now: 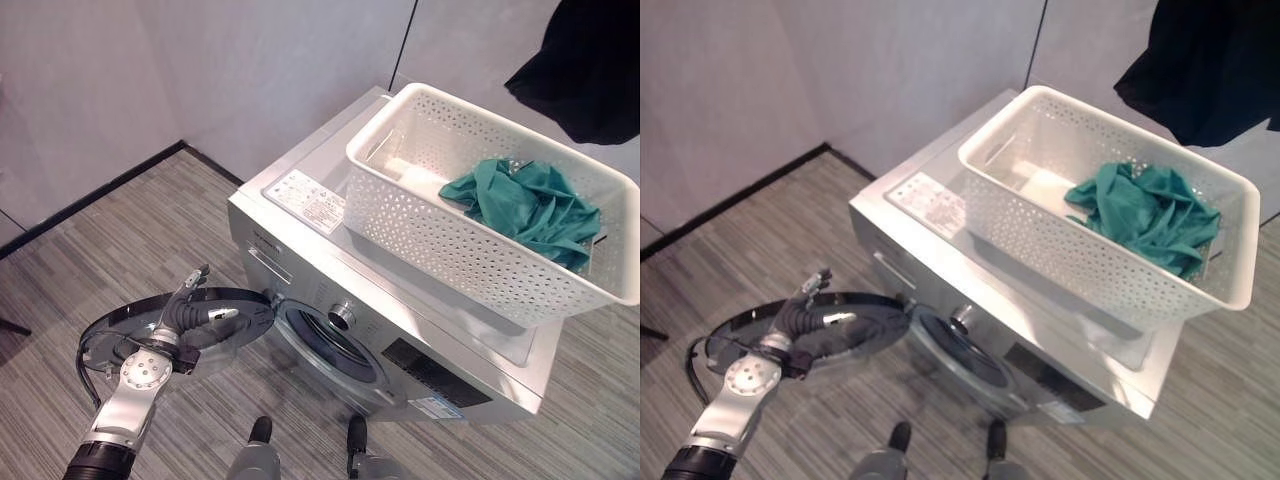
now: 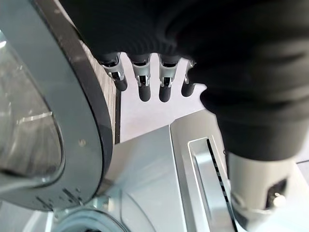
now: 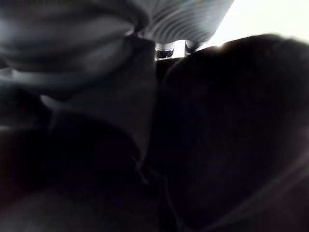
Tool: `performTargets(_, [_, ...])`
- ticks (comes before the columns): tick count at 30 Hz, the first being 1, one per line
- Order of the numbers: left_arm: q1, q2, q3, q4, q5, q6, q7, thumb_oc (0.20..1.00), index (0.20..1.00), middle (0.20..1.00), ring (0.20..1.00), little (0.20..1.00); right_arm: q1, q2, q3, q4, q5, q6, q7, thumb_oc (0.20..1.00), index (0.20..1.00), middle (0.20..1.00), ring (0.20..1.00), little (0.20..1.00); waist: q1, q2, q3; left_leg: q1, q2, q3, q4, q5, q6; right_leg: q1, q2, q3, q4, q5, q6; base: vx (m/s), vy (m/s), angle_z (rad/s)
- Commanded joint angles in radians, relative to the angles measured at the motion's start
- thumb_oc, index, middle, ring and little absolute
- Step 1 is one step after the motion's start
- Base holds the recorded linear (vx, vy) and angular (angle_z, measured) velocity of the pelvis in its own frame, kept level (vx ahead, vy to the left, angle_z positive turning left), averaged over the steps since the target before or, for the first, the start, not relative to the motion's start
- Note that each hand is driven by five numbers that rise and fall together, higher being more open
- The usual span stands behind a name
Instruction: Grab the laundry basket,head to the washer,open it,put in the laundry and shut it.
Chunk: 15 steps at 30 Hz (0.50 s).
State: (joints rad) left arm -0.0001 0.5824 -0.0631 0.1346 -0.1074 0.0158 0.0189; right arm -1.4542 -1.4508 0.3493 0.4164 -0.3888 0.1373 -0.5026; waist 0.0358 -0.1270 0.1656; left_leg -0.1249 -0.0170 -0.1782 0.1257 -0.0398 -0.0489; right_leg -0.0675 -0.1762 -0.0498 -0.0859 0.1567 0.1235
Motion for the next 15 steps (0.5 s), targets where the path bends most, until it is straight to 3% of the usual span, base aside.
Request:
performTargets(1, [-0.001, 0.073, 0.031, -0.050, 0.024, -0.055, 0.016, 1.000, 1.000, 1.000, 1.000, 1.000, 0.003, -0.022, -0.037, -0.005, 0.003, 0.034, -0.036, 0.200, 0.200, 0.200, 0.200, 0.200, -0.009, -0.048, -0.031, 0.016, -0.006, -0.005, 0.104, -0.231, 0.058, -0.014, -0.129, 0.022, 0.100, 0.019, 0.090, -0.09, 0.122, -0.38])
performTargets(5, [0.012, 0.082, 0.056, -0.048, 0.021, -0.055, 0.026, 1.000, 1.000, 1.000, 1.000, 1.000, 0.038, -0.010, -0.059, -0.018, 0.004, 0.033, -0.035, 0.200, 0.200, 0.200, 0.200, 0.200, -0.009, -0.037, -0.014, 0.018, -0.005, 0.032, 0.109, -0.226, 0.078, -0.036, -0.122, 0.012, 0.124, 0.013, 0.082, -0.12, 0.121, -0.42])
performTargets(7, [0.022, 0.071, 0.077, -0.049, 0.006, -0.055, 0.043, 1.000, 1.000, 1.000, 1.000, 1.000, 0.078, 0.030, -0.089, -0.057, -0.011, 0.030, -0.031, 0.200, 0.200, 0.200, 0.200, 0.200, -0.002, -0.004, 0.002, 0.012, 0.003, 0.069, 0.105, -0.201, 0.097, -0.033, -0.092, -0.040, 0.197, -0.059, 0.056, -0.22, 0.178, -0.58])
performTargets(8, [0.023, 0.071, 0.077, -0.048, 0.006, -0.056, 0.043, 1.000, 1.000, 1.000, 1.000, 1.000, 0.086, 0.032, -0.097, -0.062, -0.014, 0.031, -0.030, 0.200, 0.200, 0.200, 0.200, 0.200, -0.002, -0.003, 0.003, 0.015, 0.005, 0.069, 0.103, -0.202, 0.096, -0.035, -0.090, -0.039, 0.207, -0.066, 0.053, -0.16, 0.161, -0.92])
performTargets(10, [0.028, 0.055, 0.083, -0.052, -0.020, -0.071, 0.050, 1.000, 1.000, 1.000, 1.000, 1.000, 0.161, 0.070, -0.153, -0.121, -0.056, 0.025, -0.034, 0.200, 0.200, 0.200, 0.200, 0.200, 0.008, 0.024, 0.000, 0.020, 0.012, 0.098, 0.079, -0.175, 0.112, -0.016, -0.035, -0.066, 0.324, -0.171, 0.028, -0.14, 0.148, -0.91])
performTargets(11, [0.028, 0.057, 0.082, -0.052, -0.021, -0.072, 0.050, 1.000, 1.000, 1.000, 1.000, 1.000, 0.171, 0.072, -0.164, -0.126, -0.059, 0.026, -0.033, 0.200, 0.200, 0.200, 0.200, 0.200, 0.009, 0.021, 0.001, 0.019, 0.012, 0.100, 0.077, -0.168, 0.111, -0.021, -0.036, -0.065, 0.330, -0.170, 0.026, -0.12, 0.099, -0.55])
performTargets(12, [0.029, 0.045, 0.078, -0.053, -0.040, -0.091, 0.051, 1.000, 1.000, 1.000, 1.000, 1.000, 0.238, 0.098, -0.221, -0.172, -0.083, 0.013, -0.034, 0.200, 0.200, 0.200, 0.200, 0.200, 0.018, 0.024, -0.010, 0.017, 0.010, 0.116, 0.060, -0.148, 0.117, -0.004, -0.005, -0.078, 0.394, -0.232, 0.013, -0.10, 0.067, -0.46])
performTargets(15, [0.027, 0.045, 0.072, -0.075, -0.049, -0.117, 0.059, 1.000, 1.000, 1.000, 1.000, 1.000, 0.314, 0.141, -0.284, -0.218, -0.104, -0.004, -0.044, 0.200, 0.200, 0.200, 0.200, 0.200, 0.044, 0.004, -0.033, 0.000, -0.004, 0.141, 0.053, -0.130, 0.121, 0.057, 0.030, -0.101, 0.424, -0.292, 0.007, -0.12, 0.022, -0.48])
